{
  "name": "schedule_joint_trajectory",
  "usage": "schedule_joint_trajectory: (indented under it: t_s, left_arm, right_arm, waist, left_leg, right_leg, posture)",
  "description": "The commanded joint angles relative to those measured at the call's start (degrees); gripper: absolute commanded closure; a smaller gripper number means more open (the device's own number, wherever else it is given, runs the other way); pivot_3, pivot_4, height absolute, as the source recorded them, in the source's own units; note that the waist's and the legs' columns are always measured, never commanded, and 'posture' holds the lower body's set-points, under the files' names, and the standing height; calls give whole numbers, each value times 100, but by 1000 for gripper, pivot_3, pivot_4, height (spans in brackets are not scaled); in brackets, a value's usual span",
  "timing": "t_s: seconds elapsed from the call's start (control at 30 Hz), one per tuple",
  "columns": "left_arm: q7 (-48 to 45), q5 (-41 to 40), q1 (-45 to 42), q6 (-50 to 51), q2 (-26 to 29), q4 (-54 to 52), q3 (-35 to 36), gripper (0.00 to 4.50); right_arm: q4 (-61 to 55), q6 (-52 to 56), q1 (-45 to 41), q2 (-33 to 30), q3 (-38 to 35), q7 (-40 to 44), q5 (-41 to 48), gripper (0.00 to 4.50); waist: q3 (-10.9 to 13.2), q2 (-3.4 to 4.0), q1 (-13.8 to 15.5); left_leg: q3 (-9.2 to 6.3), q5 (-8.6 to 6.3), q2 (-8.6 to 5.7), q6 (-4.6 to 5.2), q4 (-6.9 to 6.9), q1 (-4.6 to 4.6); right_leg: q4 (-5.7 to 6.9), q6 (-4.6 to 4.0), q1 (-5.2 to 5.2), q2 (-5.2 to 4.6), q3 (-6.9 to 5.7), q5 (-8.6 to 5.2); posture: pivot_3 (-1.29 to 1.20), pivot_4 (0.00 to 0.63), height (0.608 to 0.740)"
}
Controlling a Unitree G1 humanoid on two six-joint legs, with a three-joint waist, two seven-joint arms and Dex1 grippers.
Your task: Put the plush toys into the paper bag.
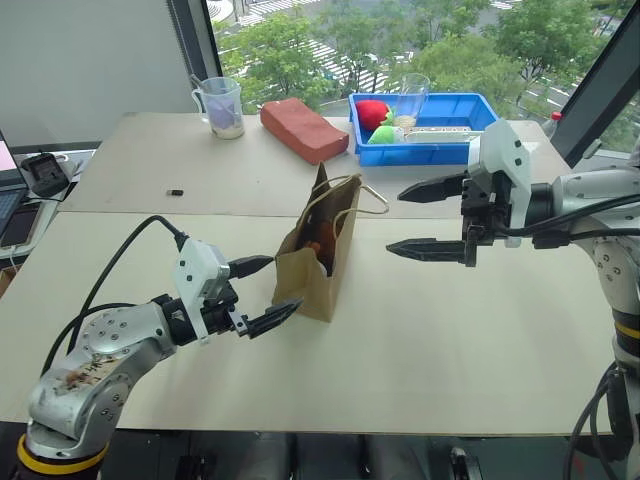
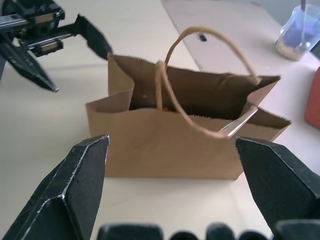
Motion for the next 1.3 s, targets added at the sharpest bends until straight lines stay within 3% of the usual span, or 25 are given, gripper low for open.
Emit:
schedule_joint_trajectory:
  t_s: [0.03,0.23,0.4,0.53,0.83,0.87,1.1,1.3]
  left_arm:
    - [46,214,177,-364,-66,-85,-47,0]
    - [132,443,371,-641,-265,3,-286,0]
    - [155,1060,145,-1125,-684,456,-1093,0]
    - [180,1322,27,-1340,-867,726,-1354,0]
    - [281,1626,-112,-1487,-1167,958,-1637,0]
    - [288,1640,-124,-1478,-1188,957,-1650,0]
    - [120,1414,-200,-1183,-1144,869,-1676,0]
    - [529,1884,-404,-1287,-1382,1125,-1830,0]
  right_arm:
    - [-359,222,31,-182,-235,33,271,64]
    - [-698,290,373,-445,-107,104,354,64]
    - [-636,-12,528,-102,306,-123,2,64]
    - [-507,-108,516,247,574,-242,-123,1186]
    - [-203,-612,697,996,1366,-469,-746,4284]
    - [-147,-652,685,1064,1416,-463,-790,4446]
    - [193,-801,425,1587,1646,-492,-1037,4446]
    - [222,-658,167,2018,1700,-578,-1009,4446]
  waist:
    - [0,0,3]
    - [0,0,40]
    - [0,0,79]
    - [0,0,76]
    - [0,0,79]
    - [0,0,79]
    - [0,0,62]
    - [0,0,65]
  left_leg:
    - [0,0,1,0,-1,0]
    - [3,0,2,0,-4,1]
    - [6,0,0,1,-3,11]
    - [7,0,3,1,-3,24]
    - [5,0,3,1,-3,24]
    - [5,0,2,1,-3,24]
    - [3,0,4,0,-3,26]
    - [2,1,2,0,-3,26]
  right_leg:
    - [-1,0,-1,1,0,0]
    - [-5,0,2,0,0,0]
    - [-11,-1,17,0,0,1]
    - [-10,-1,29,5,-1,0]
    - [-9,-1,29,5,-2,1]
    - [-10,-1,29,4,-2,1]
    - [-7,-1,28,8,-3,1]
    - [-6,-1,28,8,-4,1]
  posture:
    - [0,150,740]
    - [0,150,740]
    - [0,150,740]
    - [0,150,740]
    - [0,150,740]
    - [0,150,740]
    - [0,150,740]
    - [0,150,740]
